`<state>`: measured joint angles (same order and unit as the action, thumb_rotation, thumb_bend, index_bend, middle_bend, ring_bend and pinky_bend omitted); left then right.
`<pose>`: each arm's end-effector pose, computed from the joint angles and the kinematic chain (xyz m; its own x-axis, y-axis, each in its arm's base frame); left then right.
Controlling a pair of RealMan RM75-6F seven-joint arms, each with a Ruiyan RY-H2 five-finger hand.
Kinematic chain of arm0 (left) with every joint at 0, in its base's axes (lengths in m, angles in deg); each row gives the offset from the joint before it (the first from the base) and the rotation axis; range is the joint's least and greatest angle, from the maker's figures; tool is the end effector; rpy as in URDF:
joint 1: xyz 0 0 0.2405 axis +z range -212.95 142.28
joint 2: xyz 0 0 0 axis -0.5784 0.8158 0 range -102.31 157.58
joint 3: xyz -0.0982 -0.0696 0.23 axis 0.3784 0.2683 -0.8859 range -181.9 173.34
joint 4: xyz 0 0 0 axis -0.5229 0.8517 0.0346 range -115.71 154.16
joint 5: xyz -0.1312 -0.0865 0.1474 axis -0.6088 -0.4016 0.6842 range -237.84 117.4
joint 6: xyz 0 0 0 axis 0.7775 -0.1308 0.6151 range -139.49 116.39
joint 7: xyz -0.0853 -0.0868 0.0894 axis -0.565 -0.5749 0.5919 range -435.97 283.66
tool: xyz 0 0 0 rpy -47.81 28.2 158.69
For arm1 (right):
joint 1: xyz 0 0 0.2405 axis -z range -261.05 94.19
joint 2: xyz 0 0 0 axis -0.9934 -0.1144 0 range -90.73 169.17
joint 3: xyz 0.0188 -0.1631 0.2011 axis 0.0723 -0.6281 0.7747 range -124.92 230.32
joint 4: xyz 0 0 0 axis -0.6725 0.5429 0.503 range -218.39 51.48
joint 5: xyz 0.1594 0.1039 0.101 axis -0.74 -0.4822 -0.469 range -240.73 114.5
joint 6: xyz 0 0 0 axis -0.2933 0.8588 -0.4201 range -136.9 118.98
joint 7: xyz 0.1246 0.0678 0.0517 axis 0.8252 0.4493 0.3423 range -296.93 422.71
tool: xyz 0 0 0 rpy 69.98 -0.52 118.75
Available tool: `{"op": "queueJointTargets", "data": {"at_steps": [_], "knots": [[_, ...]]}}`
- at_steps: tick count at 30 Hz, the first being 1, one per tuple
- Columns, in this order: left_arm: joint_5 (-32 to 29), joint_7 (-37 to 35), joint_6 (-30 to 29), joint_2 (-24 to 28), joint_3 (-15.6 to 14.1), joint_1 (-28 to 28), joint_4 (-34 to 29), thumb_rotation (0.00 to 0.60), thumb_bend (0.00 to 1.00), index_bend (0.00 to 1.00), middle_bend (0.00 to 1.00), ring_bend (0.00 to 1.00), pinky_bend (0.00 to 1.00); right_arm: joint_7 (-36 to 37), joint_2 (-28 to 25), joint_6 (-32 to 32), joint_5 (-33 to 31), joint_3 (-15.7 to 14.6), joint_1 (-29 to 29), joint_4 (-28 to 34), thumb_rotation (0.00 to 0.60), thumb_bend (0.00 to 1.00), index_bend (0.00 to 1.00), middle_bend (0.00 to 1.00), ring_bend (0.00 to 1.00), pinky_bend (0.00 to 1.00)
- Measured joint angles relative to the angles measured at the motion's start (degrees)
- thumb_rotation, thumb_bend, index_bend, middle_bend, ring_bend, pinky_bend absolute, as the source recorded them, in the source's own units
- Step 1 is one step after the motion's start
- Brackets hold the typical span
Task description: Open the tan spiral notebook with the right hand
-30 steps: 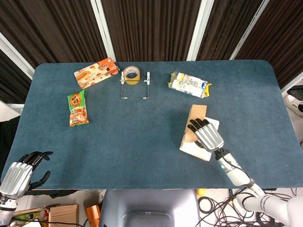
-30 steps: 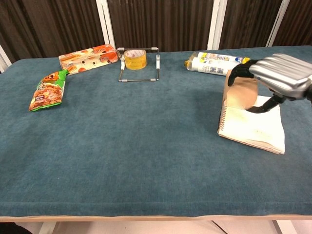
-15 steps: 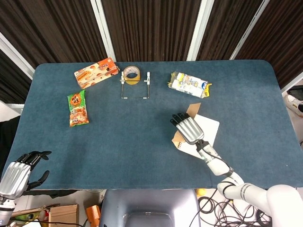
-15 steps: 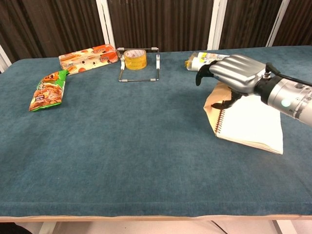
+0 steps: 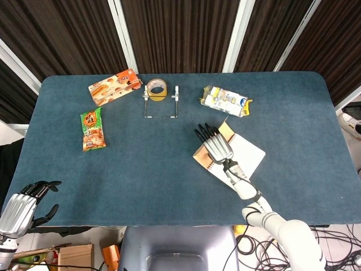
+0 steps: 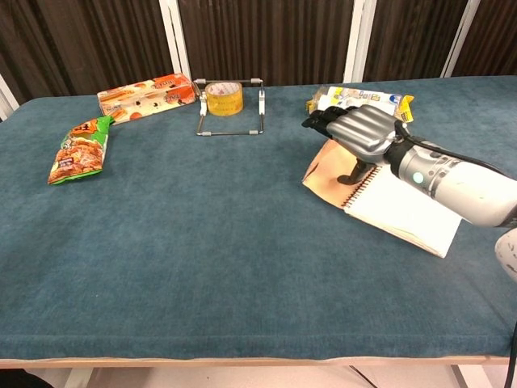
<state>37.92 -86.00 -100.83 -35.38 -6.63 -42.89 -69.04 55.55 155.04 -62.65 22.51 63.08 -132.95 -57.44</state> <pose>-0.2985 0.1813 0.1522 0.3327 0.0337 0.9424 0.9149 -0.2540 -0.3139 -0.1776 -0.4266 -0.0849 0.7413 0.0431 0.6698 -0.5909 -0.4314 0.6817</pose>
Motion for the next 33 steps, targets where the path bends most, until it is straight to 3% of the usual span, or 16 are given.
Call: {"op": "queueJointTargets", "data": {"at_steps": [7, 12, 16, 20, 26, 30, 33], "knots": [[0.28, -0.20, -0.06, 0.03, -0.09, -0.06, 0.17, 0.600, 0.36, 0.28, 0.42, 0.29, 0.38, 8.12, 3.32, -1.71, 0.64, -1.60, -0.51, -7.24, 0.600, 0.17, 0.00, 0.00, 0.00, 0.03], [0.44, 0.38, 0.16, -0.12, -0.19, -0.15, 0.12, 0.600, 0.36, 0.28, 0.42, 0.29, 0.38, 10.98, 1.58, -8.61, 1.59, -2.33, 0.76, -5.96, 0.600, 0.18, 0.00, 0.00, 0.00, 0.00], [0.57, 1.14, 0.49, -0.19, -0.30, -0.27, -0.18, 0.600, 0.36, 0.28, 0.42, 0.29, 0.38, 11.50, -2.06, -16.54, 2.55, -2.86, 2.91, -1.42, 0.600, 0.18, 0.00, 0.00, 0.00, 0.00], [1.10, 1.10, 0.74, -0.11, -0.63, -0.44, -0.40, 0.600, 0.36, 0.28, 0.42, 0.30, 0.38, 10.22, -7.75, -22.05, 3.25, -3.76, 6.38, 7.45, 0.600, 0.17, 0.00, 0.00, 0.00, 0.00], [0.12, 1.95, 0.40, -0.39, -0.08, -0.24, -0.42, 0.600, 0.36, 0.28, 0.42, 0.29, 0.38, 2.66, -19.89, -26.72, 2.63, -6.76, 15.14, 28.82, 0.600, 0.18, 0.00, 0.00, 0.00, 0.00], [-0.95, 3.40, 0.18, -0.81, 0.50, 0.04, -0.66, 0.600, 0.36, 0.28, 0.42, 0.29, 0.38, -1.72, -30.31, -31.22, 1.92, -10.57, 23.89, 45.68, 0.600, 0.18, 0.00, 0.00, 0.00, 0.02], [-1.42, 5.02, 0.31, -1.22, 0.77, 0.11, -0.97, 0.600, 0.36, 0.28, 0.41, 0.29, 0.38, -1.99, -37.86, -35.38, 1.45, -13.65, 31.52, 54.68, 0.600, 0.18, 0.00, 0.00, 0.00, 0.06]]}}
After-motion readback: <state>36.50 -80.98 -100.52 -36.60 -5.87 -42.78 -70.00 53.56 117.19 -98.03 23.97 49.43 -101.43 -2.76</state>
